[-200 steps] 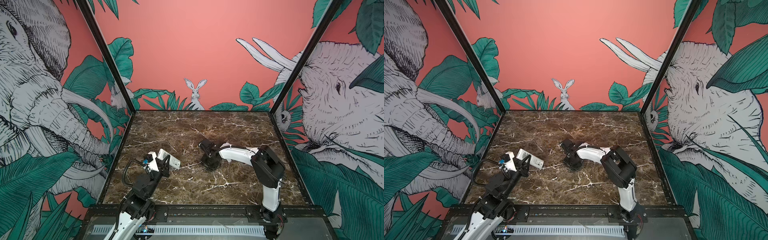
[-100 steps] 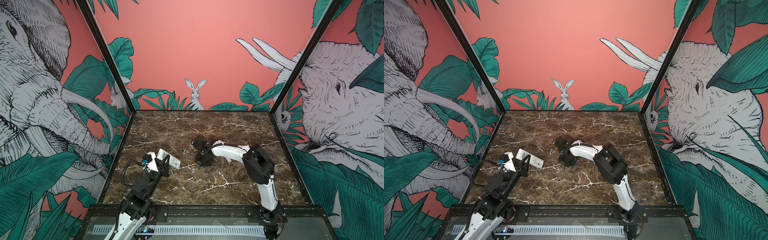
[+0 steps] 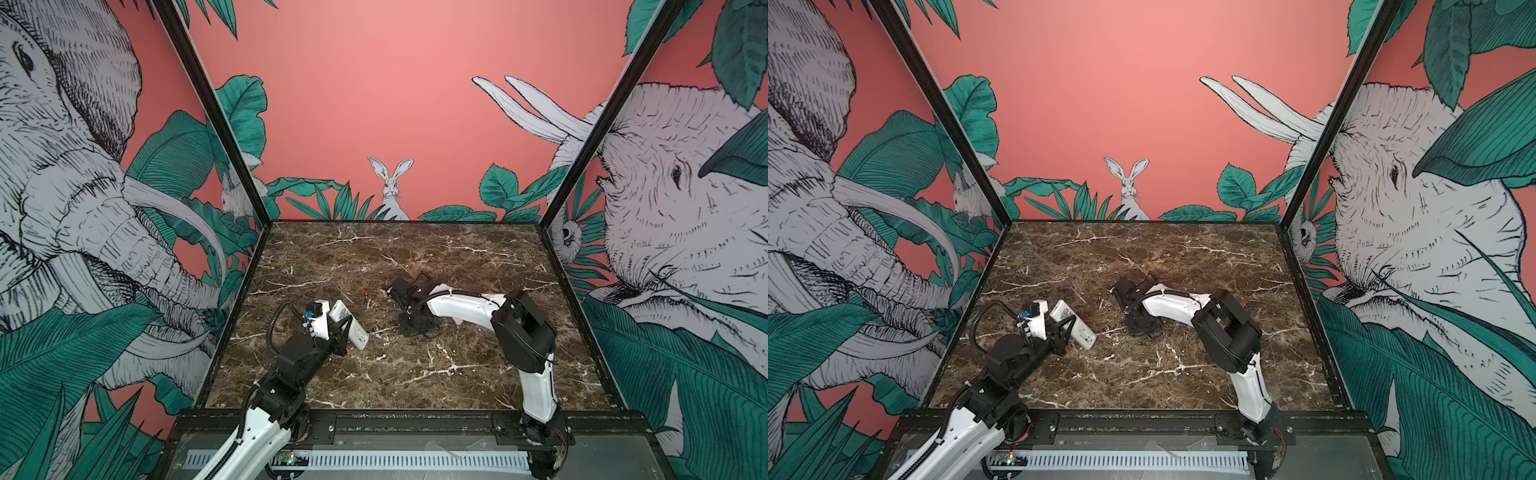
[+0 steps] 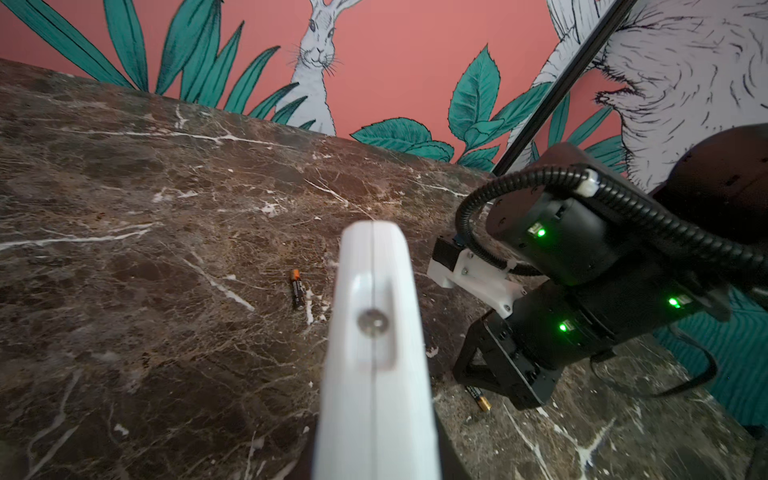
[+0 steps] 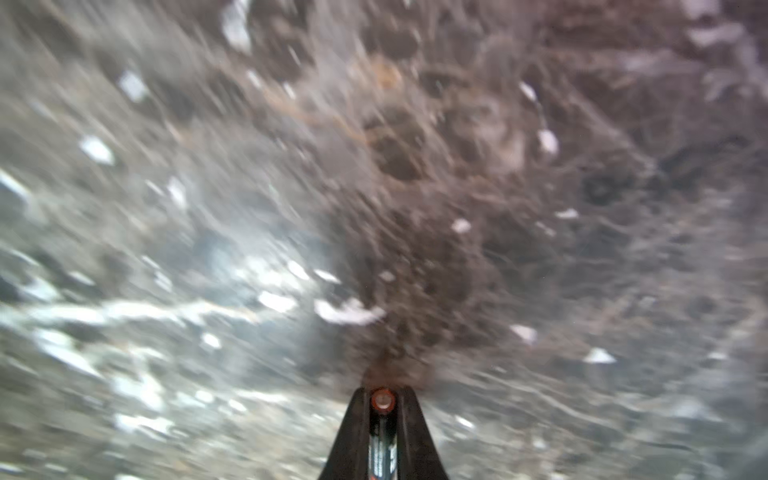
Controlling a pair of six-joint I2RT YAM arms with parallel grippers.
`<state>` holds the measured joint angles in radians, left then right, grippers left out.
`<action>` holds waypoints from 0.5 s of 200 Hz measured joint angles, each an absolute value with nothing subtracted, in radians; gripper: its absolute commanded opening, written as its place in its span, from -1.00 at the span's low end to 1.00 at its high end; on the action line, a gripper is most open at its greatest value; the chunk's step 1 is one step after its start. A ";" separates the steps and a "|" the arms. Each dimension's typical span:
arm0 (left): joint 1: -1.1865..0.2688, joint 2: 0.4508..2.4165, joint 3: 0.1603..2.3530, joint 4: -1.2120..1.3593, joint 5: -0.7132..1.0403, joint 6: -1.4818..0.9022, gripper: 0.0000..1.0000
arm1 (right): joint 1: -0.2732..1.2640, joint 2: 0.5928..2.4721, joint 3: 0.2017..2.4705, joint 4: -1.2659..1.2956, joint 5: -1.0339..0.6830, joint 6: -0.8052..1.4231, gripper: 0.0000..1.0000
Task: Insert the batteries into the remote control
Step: 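Close the right gripper on the battery and lift it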
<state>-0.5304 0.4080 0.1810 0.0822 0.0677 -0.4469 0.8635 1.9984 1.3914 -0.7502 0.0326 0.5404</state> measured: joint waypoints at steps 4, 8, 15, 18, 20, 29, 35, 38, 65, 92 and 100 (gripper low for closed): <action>-0.530 0.425 0.189 0.086 0.081 -0.448 -1.00 | 0.862 1.996 1.388 -0.754 0.037 0.513 -0.73; -0.530 0.445 0.197 0.091 0.094 -0.448 -1.00 | 0.858 1.992 1.382 -0.756 0.042 0.481 -0.72; -0.530 0.473 0.207 0.101 0.114 -0.450 -1.00 | 0.855 1.988 1.374 -0.757 0.046 0.432 -0.69; -0.530 0.486 0.213 0.104 0.122 -0.450 -1.00 | 0.854 1.986 1.372 -0.757 0.047 0.424 -0.68; -0.530 0.491 0.215 0.106 0.126 -0.451 -1.00 | 0.854 1.985 1.369 -0.756 0.048 0.406 -0.67; -0.530 0.526 0.227 0.118 0.154 -0.453 -1.00 | 0.851 1.979 1.361 -0.753 0.051 0.365 -0.63; -0.530 0.548 0.233 0.128 0.167 -0.454 -1.00 | 0.849 1.974 1.352 -0.748 0.054 0.341 -0.59; -0.530 0.558 0.235 0.132 0.176 -0.455 -1.00 | 0.849 1.972 1.348 -0.747 0.054 0.332 -0.58; -0.530 0.625 0.250 0.155 0.220 -0.463 -1.00 | 0.847 1.938 1.298 -0.714 0.064 0.274 -0.50; -0.530 0.651 0.265 0.160 0.229 -0.463 -1.00 | 0.843 1.905 1.248 -0.673 0.067 0.243 -0.47; -0.530 0.654 0.268 0.163 0.229 -0.463 -1.00 | 0.841 1.895 1.233 -0.663 0.067 0.238 -0.46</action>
